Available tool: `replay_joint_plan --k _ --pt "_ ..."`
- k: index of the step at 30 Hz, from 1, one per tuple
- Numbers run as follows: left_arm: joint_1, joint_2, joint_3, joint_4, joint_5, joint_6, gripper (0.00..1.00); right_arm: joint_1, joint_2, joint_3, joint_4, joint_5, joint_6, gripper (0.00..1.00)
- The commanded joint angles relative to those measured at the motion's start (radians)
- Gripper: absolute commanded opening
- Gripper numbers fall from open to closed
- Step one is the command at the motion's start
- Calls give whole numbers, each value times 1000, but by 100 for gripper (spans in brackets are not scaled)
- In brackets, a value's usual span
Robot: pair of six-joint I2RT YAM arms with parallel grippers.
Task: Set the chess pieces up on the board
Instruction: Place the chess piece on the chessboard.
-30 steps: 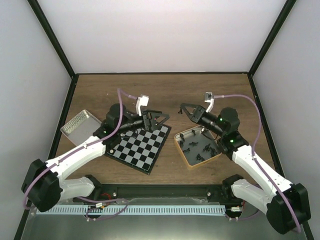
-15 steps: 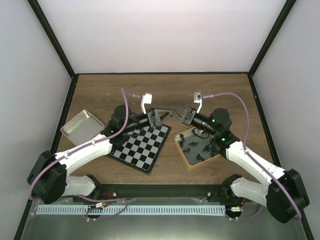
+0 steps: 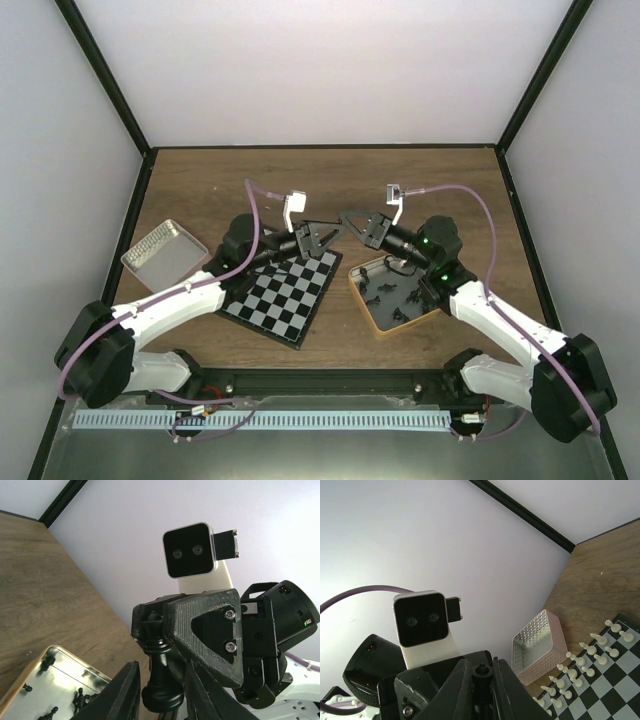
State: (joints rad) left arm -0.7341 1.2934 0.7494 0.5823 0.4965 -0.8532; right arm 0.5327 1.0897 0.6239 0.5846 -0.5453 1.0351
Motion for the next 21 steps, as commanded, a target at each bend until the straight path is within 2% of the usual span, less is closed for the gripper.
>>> replay_joint_plan --k 1,4,6,9,13,16,21 --pt "-5 -5 -6 22 -3 58 20 10 0 36 40 -20 1 10" --pt "-5 -26 -8 10 -48 111 6 10 -6 39 22 -11 -32 14" --pt "-6 -49 -9 -6 -73 147 4 10 -5 60 -20 -8 -54 19" --pt "-5 -68 13 -73 -64 260 4 10 -9 97 -80 -8 -74 40" --pt "-6 -104 31 -187 -40 440 4 10 -35 167 -237 54 -159 61" --pt "-7 -139 42 -281 -29 587 4 10 -44 254 -391 86 -267 65" --pt "-6 -203 50 -397 -24 798 4 10 4 414 -720 7 -507 65"
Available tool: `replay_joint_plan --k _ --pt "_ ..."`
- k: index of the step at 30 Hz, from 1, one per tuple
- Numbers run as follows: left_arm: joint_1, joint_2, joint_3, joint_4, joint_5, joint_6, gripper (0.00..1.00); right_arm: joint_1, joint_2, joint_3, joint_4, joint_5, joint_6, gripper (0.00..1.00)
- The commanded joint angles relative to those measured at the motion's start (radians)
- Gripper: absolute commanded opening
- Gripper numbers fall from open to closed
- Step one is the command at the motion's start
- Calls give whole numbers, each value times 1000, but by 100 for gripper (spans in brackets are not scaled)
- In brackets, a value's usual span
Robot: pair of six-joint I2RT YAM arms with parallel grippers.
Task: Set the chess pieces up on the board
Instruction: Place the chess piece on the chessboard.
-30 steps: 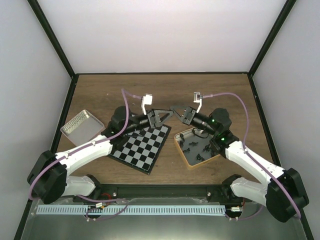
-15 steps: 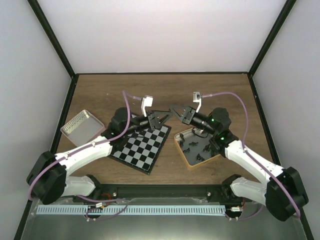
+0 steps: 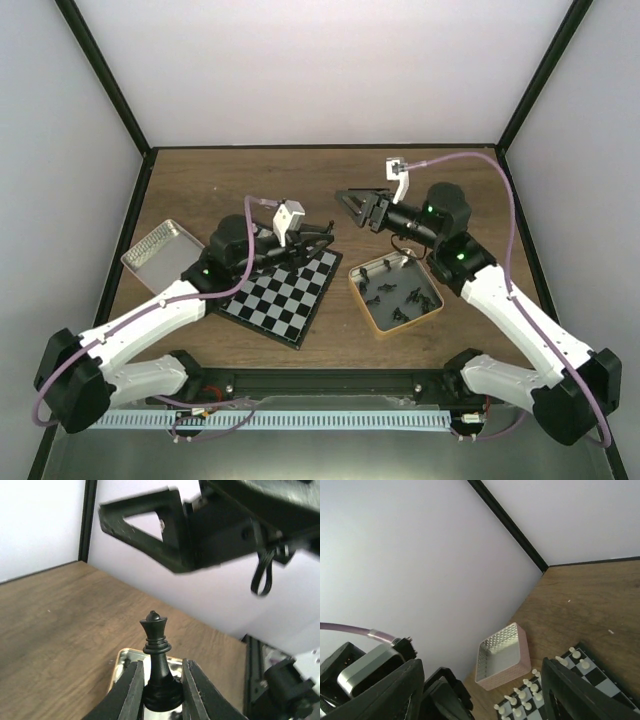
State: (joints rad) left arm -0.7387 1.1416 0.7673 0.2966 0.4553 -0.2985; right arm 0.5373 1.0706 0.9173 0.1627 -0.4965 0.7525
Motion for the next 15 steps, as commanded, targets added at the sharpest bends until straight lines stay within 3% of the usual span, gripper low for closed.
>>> replay_joint_plan --k 1,6,12,15 --pt "-2 -63 30 -125 17 280 4 6 37 146 -352 -68 -269 65" --pt "-2 -101 28 -201 35 453 4 6 110 237 -557 -198 -414 64" --pt "-2 -108 71 -354 8 627 4 6 129 255 -569 -371 -423 61" --pt "-2 -108 88 -408 1 689 4 5 130 251 -571 -383 -414 61"
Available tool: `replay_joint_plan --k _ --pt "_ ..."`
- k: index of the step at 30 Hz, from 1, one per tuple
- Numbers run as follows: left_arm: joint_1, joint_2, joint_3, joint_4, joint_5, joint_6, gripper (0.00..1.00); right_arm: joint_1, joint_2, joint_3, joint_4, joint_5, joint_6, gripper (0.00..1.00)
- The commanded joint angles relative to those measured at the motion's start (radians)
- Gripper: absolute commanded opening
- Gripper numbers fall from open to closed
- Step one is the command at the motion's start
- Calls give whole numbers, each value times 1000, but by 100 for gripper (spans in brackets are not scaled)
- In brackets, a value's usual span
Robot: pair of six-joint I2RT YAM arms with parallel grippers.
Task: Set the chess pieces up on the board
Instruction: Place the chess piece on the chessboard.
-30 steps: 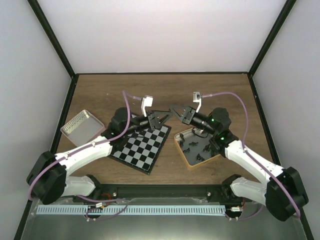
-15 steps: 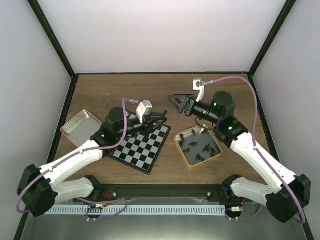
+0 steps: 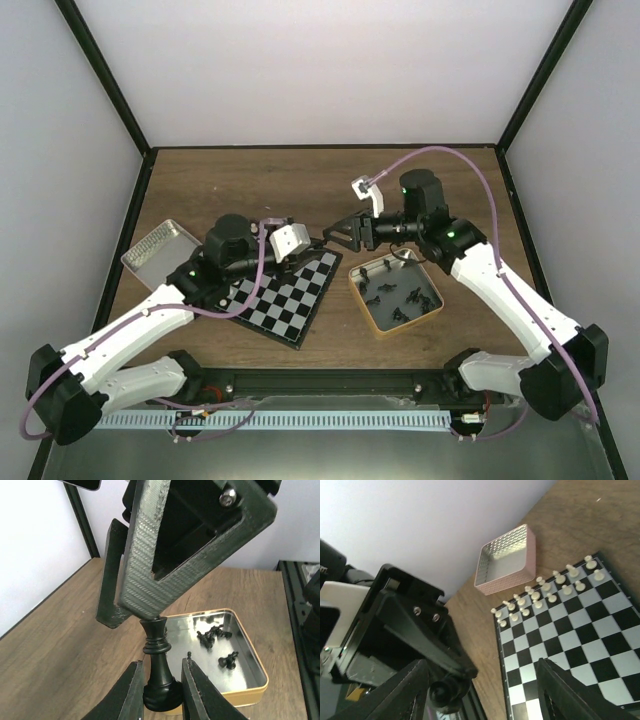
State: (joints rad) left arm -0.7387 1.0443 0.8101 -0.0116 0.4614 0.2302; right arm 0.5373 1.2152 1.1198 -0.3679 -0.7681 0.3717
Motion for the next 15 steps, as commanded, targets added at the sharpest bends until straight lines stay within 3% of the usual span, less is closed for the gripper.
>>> replay_joint_plan --k 1,7,11,15 --pt "-1 -10 52 -113 -8 178 4 6 -9 49 -48 -111 -35 60" --pt "-2 -3 75 -151 -35 219 4 6 15 37 -79 -141 -43 52" --pt "-2 28 108 -215 -38 258 4 6 19 25 -62 -134 -31 40" --pt "-2 37 108 -217 -34 263 4 7 43 34 -57 -129 -20 37"
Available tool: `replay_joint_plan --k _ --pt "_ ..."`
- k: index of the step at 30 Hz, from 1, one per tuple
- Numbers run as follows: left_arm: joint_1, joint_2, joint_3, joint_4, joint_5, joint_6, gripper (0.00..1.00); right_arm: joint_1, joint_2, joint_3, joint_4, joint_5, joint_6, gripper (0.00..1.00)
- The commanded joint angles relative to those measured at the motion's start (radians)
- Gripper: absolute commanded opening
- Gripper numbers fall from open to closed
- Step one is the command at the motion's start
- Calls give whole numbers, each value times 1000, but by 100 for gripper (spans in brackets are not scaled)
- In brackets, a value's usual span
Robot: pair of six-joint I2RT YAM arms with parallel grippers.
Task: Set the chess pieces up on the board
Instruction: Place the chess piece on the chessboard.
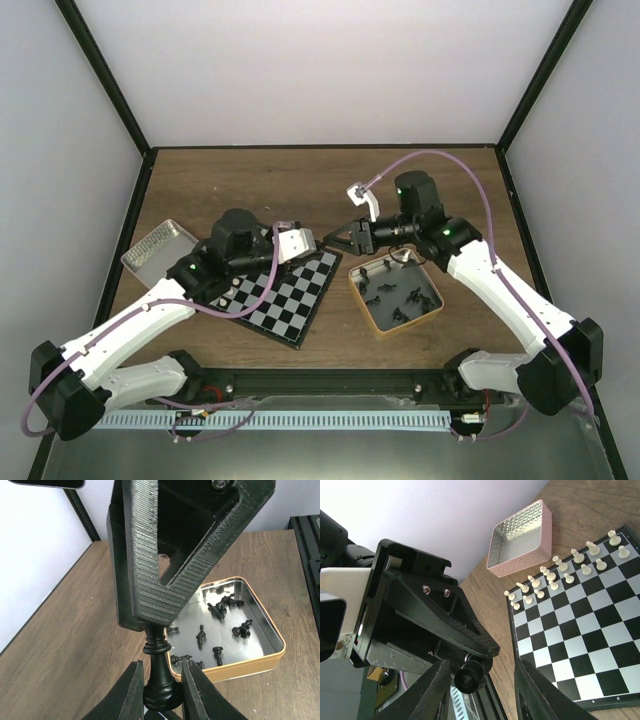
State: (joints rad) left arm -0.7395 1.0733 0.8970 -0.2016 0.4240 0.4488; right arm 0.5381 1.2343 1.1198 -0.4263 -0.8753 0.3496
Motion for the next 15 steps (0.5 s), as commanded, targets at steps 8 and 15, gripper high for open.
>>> replay_joint_plan --k 8,15 --pt "-1 13 21 -31 -10 48 4 27 50 43 -7 -40 -6 27" --pt "-1 14 18 -25 -42 45 4 33 61 52 -6 -89 19 6"
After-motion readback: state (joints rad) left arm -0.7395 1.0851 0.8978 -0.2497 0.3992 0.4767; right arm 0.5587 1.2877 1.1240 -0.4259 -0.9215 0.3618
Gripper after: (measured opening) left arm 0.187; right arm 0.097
